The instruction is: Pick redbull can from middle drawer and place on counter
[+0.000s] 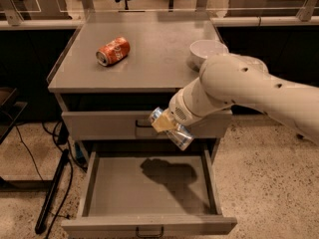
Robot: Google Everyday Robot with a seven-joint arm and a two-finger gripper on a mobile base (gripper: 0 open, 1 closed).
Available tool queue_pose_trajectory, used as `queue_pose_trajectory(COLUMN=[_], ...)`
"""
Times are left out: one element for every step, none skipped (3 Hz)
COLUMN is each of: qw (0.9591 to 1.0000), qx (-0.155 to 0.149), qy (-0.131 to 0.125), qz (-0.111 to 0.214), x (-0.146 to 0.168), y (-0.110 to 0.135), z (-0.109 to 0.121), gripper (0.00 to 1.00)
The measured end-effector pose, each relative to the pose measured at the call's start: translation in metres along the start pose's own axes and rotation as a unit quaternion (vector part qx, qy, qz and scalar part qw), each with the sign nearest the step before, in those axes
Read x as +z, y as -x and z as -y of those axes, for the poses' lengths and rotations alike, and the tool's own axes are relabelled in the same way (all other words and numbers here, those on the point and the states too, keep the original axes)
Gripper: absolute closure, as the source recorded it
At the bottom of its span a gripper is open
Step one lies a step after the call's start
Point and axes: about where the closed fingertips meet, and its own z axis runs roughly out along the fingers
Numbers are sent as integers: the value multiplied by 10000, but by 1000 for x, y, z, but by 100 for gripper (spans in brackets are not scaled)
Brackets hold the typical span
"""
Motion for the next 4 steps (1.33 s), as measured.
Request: queue_pose_trajectory(qw=[9986, 9985, 9975, 9957], qx=[-328, -329, -404, -537], qy=[-354, -360, -485, -633], qz=[217, 234, 313, 410], x=[-39, -40, -54, -67], y=[58, 60, 81, 112], z=[26, 26, 41, 58], gripper=[100, 100, 100, 100])
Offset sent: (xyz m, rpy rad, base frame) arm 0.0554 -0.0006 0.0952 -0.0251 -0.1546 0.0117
